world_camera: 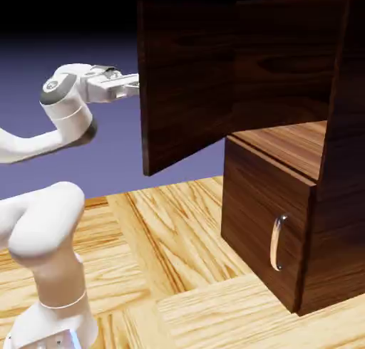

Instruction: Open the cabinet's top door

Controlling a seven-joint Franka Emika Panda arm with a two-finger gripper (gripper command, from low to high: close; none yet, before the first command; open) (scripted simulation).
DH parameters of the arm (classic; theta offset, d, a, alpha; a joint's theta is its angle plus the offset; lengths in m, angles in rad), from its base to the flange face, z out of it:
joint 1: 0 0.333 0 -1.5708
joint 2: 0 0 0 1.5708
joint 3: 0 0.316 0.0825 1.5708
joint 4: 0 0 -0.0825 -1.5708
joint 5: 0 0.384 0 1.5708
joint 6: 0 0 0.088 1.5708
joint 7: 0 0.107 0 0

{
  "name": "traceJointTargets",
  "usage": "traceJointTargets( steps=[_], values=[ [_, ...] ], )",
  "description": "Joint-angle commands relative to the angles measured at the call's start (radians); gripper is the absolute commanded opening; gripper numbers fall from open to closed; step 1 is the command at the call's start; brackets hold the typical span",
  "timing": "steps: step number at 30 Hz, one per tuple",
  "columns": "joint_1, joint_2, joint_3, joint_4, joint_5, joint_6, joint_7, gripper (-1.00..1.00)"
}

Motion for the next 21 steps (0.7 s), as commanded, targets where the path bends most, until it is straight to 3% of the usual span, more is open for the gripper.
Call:
traceJointTargets(
  steps=[1,21],
  values=[
    [-0.010,0.000,0.019,0.028,0.010,-0.045,0.002,-1.00],
    [-0.414,0.049,0.210,0.715,0.088,-0.774,-0.032,-1.00]
  ],
)
